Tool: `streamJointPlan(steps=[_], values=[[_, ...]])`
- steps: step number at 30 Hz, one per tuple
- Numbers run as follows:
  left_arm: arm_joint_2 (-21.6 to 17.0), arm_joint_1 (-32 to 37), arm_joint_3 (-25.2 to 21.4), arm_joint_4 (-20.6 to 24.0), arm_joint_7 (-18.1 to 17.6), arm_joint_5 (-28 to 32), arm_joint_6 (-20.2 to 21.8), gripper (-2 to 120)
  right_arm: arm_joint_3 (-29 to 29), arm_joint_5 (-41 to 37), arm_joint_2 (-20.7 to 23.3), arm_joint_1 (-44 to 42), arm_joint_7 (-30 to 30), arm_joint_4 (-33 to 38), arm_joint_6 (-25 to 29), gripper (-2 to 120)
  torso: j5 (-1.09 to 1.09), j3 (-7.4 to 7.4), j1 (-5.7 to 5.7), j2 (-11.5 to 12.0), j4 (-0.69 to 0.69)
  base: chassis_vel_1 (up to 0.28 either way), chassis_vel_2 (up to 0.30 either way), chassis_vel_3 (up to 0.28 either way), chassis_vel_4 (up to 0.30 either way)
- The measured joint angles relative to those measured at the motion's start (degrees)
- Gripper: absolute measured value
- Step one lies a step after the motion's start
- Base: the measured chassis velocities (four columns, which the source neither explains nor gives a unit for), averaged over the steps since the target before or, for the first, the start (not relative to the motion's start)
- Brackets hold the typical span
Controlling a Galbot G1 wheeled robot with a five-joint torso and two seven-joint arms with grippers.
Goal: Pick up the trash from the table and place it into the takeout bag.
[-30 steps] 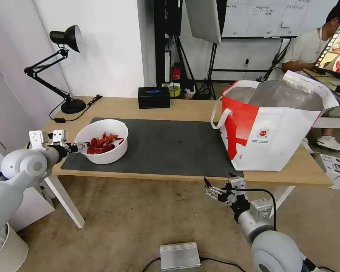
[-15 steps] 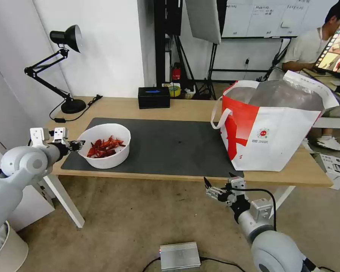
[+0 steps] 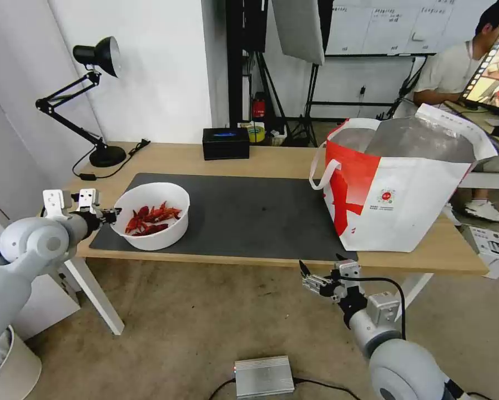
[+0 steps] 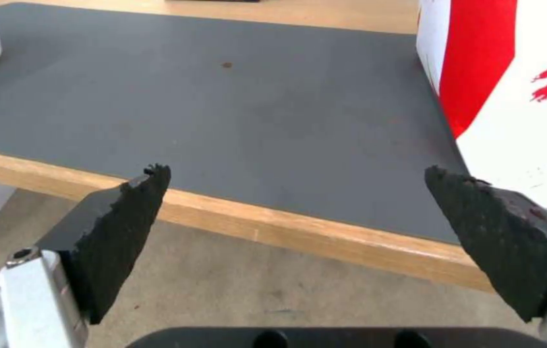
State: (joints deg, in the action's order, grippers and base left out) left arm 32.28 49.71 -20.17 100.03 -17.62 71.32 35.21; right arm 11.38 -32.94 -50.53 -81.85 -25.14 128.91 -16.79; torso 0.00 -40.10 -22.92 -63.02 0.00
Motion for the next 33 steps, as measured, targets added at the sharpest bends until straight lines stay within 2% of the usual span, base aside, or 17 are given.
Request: streamJointPlan(steps=[4, 6, 12, 20, 33], values=[[-0.2, 0.6, -2.0, 1.2, -0.1, 1.7, 0.0, 0, 0.0, 0.0, 0.0, 0.0, 0.0, 0.0, 0.0, 100, 0.0, 0.0, 0.0, 0.0, 0.0, 0.0, 0.0, 0.0, 0.0], [-0.7, 1.5, -3.6, 4.2, -0.2, 3.1, -1.2, 0, 0.0, 0.0, 0.0, 0.0, 0.0, 0.0, 0.0, 100, 0.0, 0.0, 0.0, 0.0, 0.0, 0.0, 0.0, 0.0, 0.0], [-0.7, 0.9, -4.2, 7.1, -1.6, 7.2, -1.3, 0, 0.0, 0.0, 0.0, 0.0, 0.0, 0.0, 0.0, 100, 0.0, 0.0, 0.0, 0.0, 0.0, 0.0, 0.0, 0.0, 0.0], [-0.3, -1.1, -4.2, 10.5, -3.6, 13.3, -1.3, 0, 0.0, 0.0, 0.0, 0.0, 0.0, 0.0, 0.0, 100, 0.0, 0.0, 0.0, 0.0, 0.0, 0.0, 0.0, 0.0, 0.0], [0.7, -4.8, -2.5, 12.7, -4.4, 20.2, -1.6, 0, 0.0, 0.0, 0.0, 0.0, 0.0, 0.0, 0.0, 100, 0.01, 0.0, 0.0, 0.0, 0.0, 0.0, 0.0, 0.0, 0.0]])
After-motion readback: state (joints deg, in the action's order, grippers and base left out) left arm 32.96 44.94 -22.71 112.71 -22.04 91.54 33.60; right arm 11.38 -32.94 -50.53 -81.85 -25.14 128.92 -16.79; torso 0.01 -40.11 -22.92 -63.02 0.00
